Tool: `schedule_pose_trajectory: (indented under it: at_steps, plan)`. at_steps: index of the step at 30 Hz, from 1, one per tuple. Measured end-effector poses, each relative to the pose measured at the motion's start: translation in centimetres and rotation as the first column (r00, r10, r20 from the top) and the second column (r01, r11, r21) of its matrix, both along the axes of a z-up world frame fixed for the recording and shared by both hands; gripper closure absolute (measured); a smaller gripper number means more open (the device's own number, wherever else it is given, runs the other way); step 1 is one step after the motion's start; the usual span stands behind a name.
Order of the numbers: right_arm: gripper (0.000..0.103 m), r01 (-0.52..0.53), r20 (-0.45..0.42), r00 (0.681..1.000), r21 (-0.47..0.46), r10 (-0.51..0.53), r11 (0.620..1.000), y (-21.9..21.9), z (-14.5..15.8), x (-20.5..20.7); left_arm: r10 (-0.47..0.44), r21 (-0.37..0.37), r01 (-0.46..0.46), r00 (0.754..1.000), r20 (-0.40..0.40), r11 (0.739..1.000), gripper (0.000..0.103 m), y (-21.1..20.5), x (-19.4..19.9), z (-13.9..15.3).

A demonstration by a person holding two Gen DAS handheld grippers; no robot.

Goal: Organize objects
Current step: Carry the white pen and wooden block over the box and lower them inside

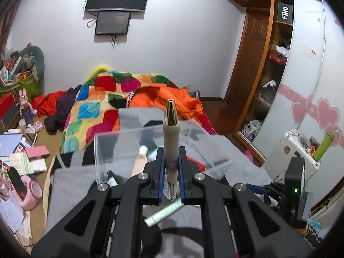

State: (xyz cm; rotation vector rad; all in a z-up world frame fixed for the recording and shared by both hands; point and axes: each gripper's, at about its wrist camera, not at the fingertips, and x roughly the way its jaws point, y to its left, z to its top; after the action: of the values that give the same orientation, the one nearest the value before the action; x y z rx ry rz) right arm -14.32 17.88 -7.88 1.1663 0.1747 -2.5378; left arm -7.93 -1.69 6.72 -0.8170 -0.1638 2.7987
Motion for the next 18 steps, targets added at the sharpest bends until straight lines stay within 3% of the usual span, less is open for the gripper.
schedule_pose_trajectory:
  at_steps: [4,5,6,9,18]
  plan:
    - [0.058,0.012,0.002,1.0,0.004,-0.012,1.0,0.3,-0.2,-0.2,0.025,-0.006,-0.025,1.0,-0.003,1.0,0.093,-0.3,-1.4,0.4]
    - [0.077,0.006,0.01,1.0,0.012,-0.006,1.0,0.1,-0.6,-0.3,0.032,-0.005,-0.032,0.999,0.0,0.999,0.093,-0.4,-1.8,0.3]
    - [0.081,-0.003,0.018,1.0,0.018,0.003,1.0,0.0,-0.8,-0.3,0.049,-0.012,-0.049,0.999,0.004,0.999,0.093,-0.6,-2.2,0.2]
    - [0.081,-0.015,0.001,1.0,0.048,0.015,0.999,-0.7,-0.8,0.1,0.087,-0.008,-0.087,0.996,0.027,0.996,0.093,-1.0,-3.7,-0.5]
    - [0.081,-0.035,-0.074,0.997,-0.072,0.03,0.997,-0.9,3.4,-0.5,0.103,-0.02,-0.102,0.991,0.089,0.995,0.093,-0.9,-5.7,-2.9]
